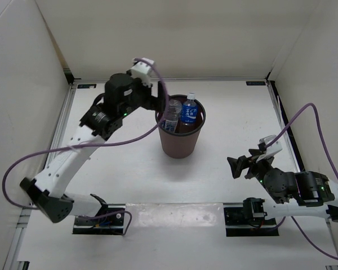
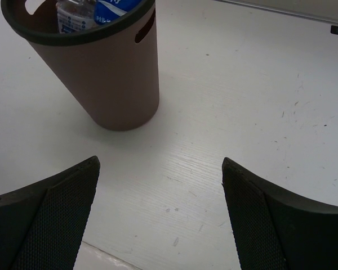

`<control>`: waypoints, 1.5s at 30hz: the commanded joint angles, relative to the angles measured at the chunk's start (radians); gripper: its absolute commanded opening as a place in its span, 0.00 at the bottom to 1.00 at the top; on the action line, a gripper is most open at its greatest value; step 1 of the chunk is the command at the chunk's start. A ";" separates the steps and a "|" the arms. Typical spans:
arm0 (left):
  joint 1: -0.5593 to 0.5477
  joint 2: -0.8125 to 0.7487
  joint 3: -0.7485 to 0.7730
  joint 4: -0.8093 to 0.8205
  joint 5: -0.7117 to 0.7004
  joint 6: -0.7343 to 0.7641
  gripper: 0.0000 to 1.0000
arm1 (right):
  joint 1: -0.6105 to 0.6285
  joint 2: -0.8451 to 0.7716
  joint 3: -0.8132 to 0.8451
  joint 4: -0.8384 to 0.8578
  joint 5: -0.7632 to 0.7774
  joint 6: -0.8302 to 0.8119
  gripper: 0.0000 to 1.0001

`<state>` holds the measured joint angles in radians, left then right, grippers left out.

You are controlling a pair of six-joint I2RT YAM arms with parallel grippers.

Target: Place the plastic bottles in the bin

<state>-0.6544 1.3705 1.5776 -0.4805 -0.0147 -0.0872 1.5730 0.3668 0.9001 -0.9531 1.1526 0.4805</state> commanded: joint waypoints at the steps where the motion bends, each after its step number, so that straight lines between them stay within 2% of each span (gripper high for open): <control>1: 0.094 -0.163 -0.127 -0.049 -0.010 -0.103 1.00 | 0.033 0.029 0.035 0.013 0.018 -0.025 0.90; 4: 0.163 -0.272 -0.224 -0.081 -0.005 -0.131 1.00 | 0.073 0.075 0.086 -0.107 0.027 0.104 0.90; 7: 0.205 -0.356 -0.258 -0.193 -0.103 -0.144 1.00 | 0.113 0.084 0.089 -0.116 0.021 0.115 0.90; 9: 0.220 -0.384 -0.271 -0.283 -0.230 -0.167 1.00 | 0.131 0.084 0.115 -0.151 0.028 0.142 0.90; 13: 0.220 -0.557 -0.396 -0.369 -0.373 -0.177 1.00 | 0.108 0.072 0.154 -0.177 0.029 0.142 0.90; 14: 0.220 -0.583 -0.486 -0.369 -0.386 -0.177 1.00 | 0.101 0.067 0.160 -0.171 0.032 0.142 0.90; 16: 0.220 -0.660 -0.554 -0.319 -0.412 -0.128 1.00 | 0.075 0.031 0.154 -0.141 0.071 0.115 0.90; 17: 0.219 -0.715 -0.589 -0.299 -0.412 -0.111 1.00 | 0.070 0.018 0.114 -0.128 0.088 0.106 0.90; 18: 0.219 -0.775 -0.719 -0.209 -0.390 -0.061 1.00 | 0.061 0.005 0.096 -0.112 0.107 0.092 0.90; 21: 0.205 -0.915 -0.824 -0.120 -0.338 -0.011 1.00 | 0.062 -0.094 -0.042 0.041 0.192 0.031 0.90; 22: 0.205 -0.935 -0.846 -0.081 -0.334 -0.011 1.00 | 0.061 -0.151 -0.055 0.166 0.174 -0.158 0.90; 23: 0.203 -0.964 -0.857 -0.055 -0.327 -0.014 1.00 | 0.055 -0.166 -0.064 0.200 0.098 -0.181 0.90; 28: 0.199 -0.892 -0.832 -0.079 -0.280 -0.061 1.00 | 0.050 -0.160 -0.066 0.188 0.094 -0.166 0.90; 31: 0.153 -0.869 -0.852 -0.035 -0.187 -0.095 1.00 | 0.021 -0.120 -0.064 0.188 0.088 -0.160 0.90; 34: 0.145 -0.844 -0.857 -0.012 -0.157 -0.086 1.00 | -0.013 -0.069 -0.063 0.183 0.082 -0.158 0.90; 37: 0.144 -0.853 -0.844 -0.035 -0.218 -0.062 1.00 | -0.022 -0.031 -0.053 0.163 0.081 -0.142 0.90; 40: 0.095 -0.870 -0.856 -0.023 -0.231 0.021 0.94 | -0.019 -0.019 -0.052 0.148 0.082 -0.123 0.90; 41: 0.085 -0.883 -0.860 -0.009 -0.257 0.021 1.00 | -0.018 -0.025 -0.050 0.145 0.082 -0.118 0.90; 45: 0.076 -0.906 -0.881 -0.012 -0.330 0.027 1.00 | -0.011 -0.043 -0.056 0.157 0.087 -0.126 0.90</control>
<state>-0.5735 0.4786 0.7132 -0.5117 -0.2703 -0.0914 1.5604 0.3397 0.8280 -0.8124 1.2201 0.3492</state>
